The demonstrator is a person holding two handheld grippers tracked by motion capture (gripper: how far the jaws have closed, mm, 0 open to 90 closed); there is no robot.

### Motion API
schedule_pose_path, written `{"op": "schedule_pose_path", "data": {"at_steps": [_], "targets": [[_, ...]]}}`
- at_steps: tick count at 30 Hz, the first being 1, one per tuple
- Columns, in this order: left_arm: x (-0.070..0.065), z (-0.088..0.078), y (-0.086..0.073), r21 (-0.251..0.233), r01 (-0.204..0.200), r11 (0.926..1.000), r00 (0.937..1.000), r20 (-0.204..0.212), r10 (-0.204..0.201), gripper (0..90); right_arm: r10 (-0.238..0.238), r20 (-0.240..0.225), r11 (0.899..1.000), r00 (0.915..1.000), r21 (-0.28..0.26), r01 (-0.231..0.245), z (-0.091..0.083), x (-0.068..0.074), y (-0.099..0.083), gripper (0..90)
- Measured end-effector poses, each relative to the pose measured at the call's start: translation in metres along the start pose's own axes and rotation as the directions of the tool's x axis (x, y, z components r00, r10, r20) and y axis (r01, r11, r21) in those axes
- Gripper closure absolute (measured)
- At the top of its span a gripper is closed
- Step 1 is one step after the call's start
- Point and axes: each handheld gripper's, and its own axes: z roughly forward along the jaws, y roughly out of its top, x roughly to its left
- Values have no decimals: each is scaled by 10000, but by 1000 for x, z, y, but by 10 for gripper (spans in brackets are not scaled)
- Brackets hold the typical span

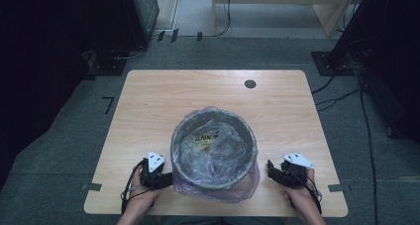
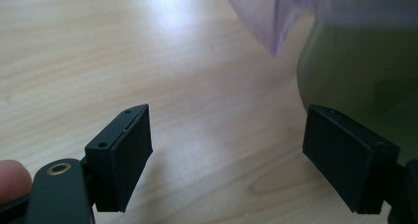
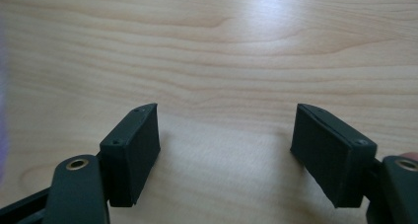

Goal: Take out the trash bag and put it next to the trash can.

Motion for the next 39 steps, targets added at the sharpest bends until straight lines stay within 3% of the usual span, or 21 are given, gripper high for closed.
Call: {"op": "schedule_pose_path", "data": {"at_steps": [2,3,8,11,12,13,14,16,19,24,27,28,31,32,33,35,36,37,38,39], "targets": [[1,-1,2,-103,57,9999,10000,-65,-58,185,-136,-125,9999,9998,5,136,-2,0,-1,259],[2,-1,3,-127,65,9999,10000,-74,-66,185,-491,-581,9988,9971,47,494,-7,3,-6,257],[-2,-2,5,-282,66,9996,10000,67,-64,187,-1162,-1325,9931,9843,-3,1172,-19,11,-18,256],[-3,-5,8,-301,605,9977,9965,595,-586,187,-1421,-1577,9896,9772,-12,1437,-24,15,-22,237],[-6,-7,12,-444,810,9957,9938,796,-773,193,-1660,-1841,9857,9688,-15,1686,-27,18,-25,221],[-6,-7,12,-444,810,9957,9938,796,-773,206,-1811,-2005,9830,9628,-63,1835,-27,20,-25,216],[-8,-8,13,-482,720,9962,9954,668,-687,206,-1811,-2005,9830,9628,-63,1835,-27,20,-25,216],[-9,-9,15,-577,735,9956,9957,606,-700,218,-2114,-2377,9765,9481,-91,2154,-27,25,-26,191],[-8,-10,16,-691,791,9945,9950,670,-745,218,-2088,-2306,9771,9504,-75,2128,-24,33,-23,195],[-7,-16,18,-1059,1045,9889,9912,926,-949,217,-1693,-2246,9856,9596,-391,1647,-22,48,-18,226],[-4,-23,20,-1359,1215,9832,9887,1044,-1078,217,-809,-2774,9944,9573,-885,584,-27,51,-12,231],[-1,-29,22,-1566,1371,9781,9865,1108,-1205,217,-491,-2883,9916,9563,-1287,121,-33,51,-7,232],[2,-33,25,-1725,1523,9732,9845,1127,-1341,217,-282,-2933,9843,9556,-1746,-245,-40,49,1,232],[3,-36,26,-1799,1602,9706,9835,1131,-1414,217,5,-3065,9746,9519,-2131,-691,-48,47,9,232],[5,-38,28,-1870,1644,9685,9831,1114,-1454,217,5,-3065,9746,9519,-2131,-691,-48,47,9,232],[7,-49,35,-2178,1737,9604,9818,1143,-1516,217,211,-3260,9610,9451,-2542,-1091,-60,44,23,233],[7,-49,35,-2178,1737,9604,9818,1143,-1516,217,211,-3260,9610,9451,-2542,-1091,-60,44,23,233],[7,-53,39,-2254,1893,9557,9780,1299,-1631,217,310,-3351,9559,9417,-2653,-1259,-64,43,28,233],[8,-57,42,-2329,2192,9475,9687,1676,-1829,217,405,-3438,9453,9382,-2909,-1474,-71,41,37,233],[9,-65,48,-2471,2621,9329,9520,2244,-2081,217,439,-3465,9403,9370,-3027,-1560,-75,40,41,234]]}}
